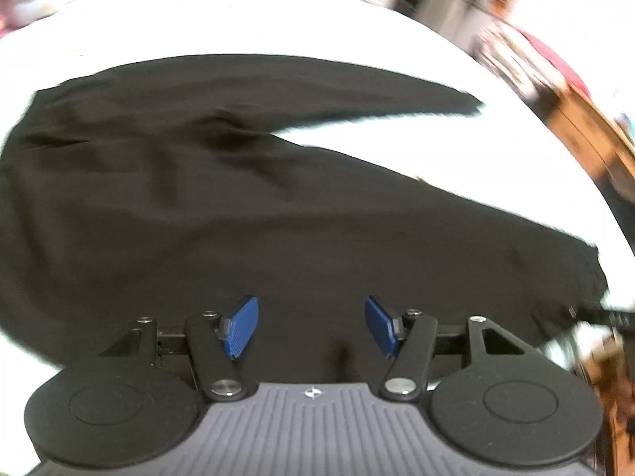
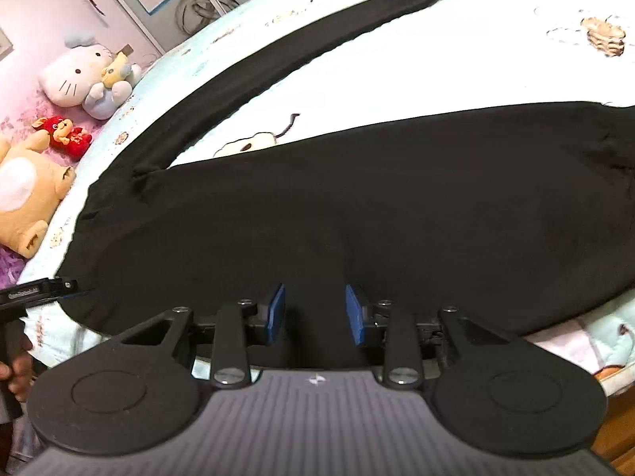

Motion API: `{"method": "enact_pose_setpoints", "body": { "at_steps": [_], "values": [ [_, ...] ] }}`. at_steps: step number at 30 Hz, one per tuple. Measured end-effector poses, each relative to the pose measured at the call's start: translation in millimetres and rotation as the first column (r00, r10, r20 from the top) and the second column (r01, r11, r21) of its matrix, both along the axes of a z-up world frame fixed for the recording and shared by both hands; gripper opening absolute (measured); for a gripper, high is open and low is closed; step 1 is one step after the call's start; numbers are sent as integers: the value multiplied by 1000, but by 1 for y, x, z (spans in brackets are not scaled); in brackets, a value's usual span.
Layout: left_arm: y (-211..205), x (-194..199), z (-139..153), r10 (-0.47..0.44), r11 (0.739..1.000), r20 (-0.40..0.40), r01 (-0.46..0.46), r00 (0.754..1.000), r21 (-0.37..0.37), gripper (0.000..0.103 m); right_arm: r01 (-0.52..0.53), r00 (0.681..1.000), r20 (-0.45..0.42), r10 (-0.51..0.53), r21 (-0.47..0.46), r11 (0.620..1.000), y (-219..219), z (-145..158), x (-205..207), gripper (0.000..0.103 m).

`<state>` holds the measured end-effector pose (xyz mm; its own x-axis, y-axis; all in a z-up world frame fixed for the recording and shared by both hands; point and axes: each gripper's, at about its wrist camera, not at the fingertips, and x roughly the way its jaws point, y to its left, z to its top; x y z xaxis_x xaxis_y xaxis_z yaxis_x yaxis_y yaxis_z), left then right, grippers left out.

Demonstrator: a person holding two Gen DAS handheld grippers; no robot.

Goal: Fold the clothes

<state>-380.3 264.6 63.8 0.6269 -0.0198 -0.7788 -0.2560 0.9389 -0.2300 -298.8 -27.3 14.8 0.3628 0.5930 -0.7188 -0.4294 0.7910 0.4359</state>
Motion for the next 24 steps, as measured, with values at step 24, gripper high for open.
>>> {"method": "enact_pose_setpoints", "body": {
  "at_steps": [24],
  "values": [
    [-9, 20, -18, -42, 998, -86, 39, 995, -43, 73, 280, 951, -228, -208, 355, 892, -24, -46, 109, 22]
  ]
}}
